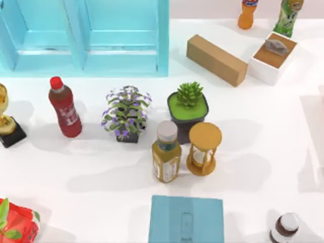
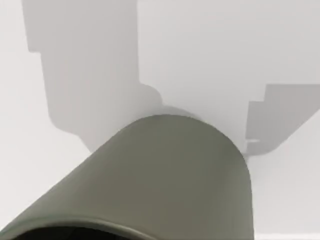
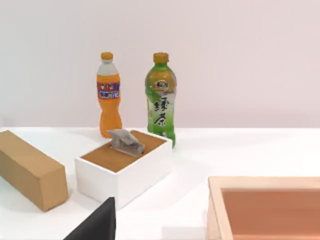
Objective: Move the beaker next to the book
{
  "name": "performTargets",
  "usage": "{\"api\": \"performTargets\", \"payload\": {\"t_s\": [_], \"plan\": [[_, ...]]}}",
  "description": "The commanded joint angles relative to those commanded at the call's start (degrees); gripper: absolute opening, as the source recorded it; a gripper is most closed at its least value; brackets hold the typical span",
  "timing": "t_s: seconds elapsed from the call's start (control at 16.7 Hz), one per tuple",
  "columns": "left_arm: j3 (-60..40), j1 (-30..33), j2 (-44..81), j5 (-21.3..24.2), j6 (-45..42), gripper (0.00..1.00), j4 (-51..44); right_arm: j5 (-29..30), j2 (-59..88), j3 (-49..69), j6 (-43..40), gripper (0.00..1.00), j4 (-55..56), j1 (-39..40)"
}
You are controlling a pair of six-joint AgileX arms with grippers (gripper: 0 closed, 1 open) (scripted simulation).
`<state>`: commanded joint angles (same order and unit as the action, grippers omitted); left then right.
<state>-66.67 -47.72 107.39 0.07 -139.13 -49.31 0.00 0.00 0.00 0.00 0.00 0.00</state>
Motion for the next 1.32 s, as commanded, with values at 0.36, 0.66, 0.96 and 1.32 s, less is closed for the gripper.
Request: {"api": "performTargets", "payload": {"t_s": [0.36,0.66,0.96,1.32], "plan": [[0.0,0.0,0.0,0.0,0.0,0.47,0.0,0.0,0.0,0.0,0.0,1.0,0.0,0.0],[0.0,0.0,0.0,0.0,0.0,0.1,0.0,0.0,0.0,0.0,0.0,1.0,0.0,0.0],[0.0,0.0,0.0,0.0,0.0,0.0,0.0,0.0,0.0,0.0,0.0,1.0,0.0,0.0],[-0.1,0.1,-0.2,0.0,-0.1,0.0,-0.2,0.0,0.0,0.0,0.0,1.0,0.0,0.0]]}}
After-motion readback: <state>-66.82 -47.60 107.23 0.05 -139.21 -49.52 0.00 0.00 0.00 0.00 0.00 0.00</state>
